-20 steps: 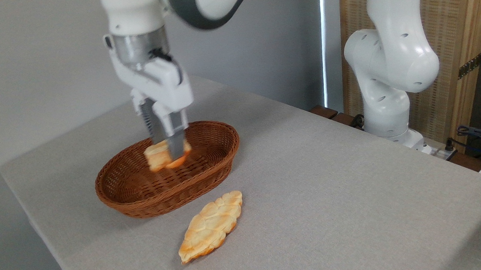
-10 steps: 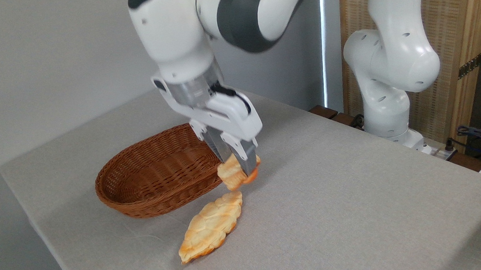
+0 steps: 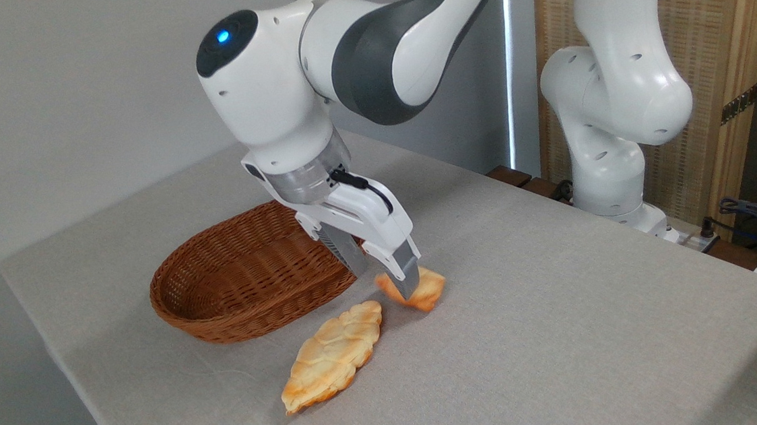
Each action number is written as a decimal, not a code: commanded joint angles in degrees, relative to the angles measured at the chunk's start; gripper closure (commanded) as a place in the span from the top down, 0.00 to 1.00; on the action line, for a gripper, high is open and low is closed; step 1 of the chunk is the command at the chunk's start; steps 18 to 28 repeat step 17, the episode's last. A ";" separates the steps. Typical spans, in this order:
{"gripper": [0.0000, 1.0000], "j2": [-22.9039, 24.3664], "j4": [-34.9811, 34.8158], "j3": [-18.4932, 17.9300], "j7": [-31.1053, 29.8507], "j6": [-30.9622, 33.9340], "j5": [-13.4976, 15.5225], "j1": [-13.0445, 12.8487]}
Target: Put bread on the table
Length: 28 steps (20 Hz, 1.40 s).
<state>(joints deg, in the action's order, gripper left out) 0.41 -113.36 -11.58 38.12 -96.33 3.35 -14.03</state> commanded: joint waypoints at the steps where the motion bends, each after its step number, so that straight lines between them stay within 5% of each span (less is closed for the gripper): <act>1: 1.00 1.35 3.74 0.59 2.48 0.18 -0.27 -0.12; 8: 1.00 2.66 10.52 7.62 2.67 -7.02 0.34 -0.83; 11: 1.00 2.58 12.98 7.71 1.96 -6.94 2.27 -0.83; 28: 1.00 1.70 12.90 6.75 1.08 -6.77 2.10 -0.12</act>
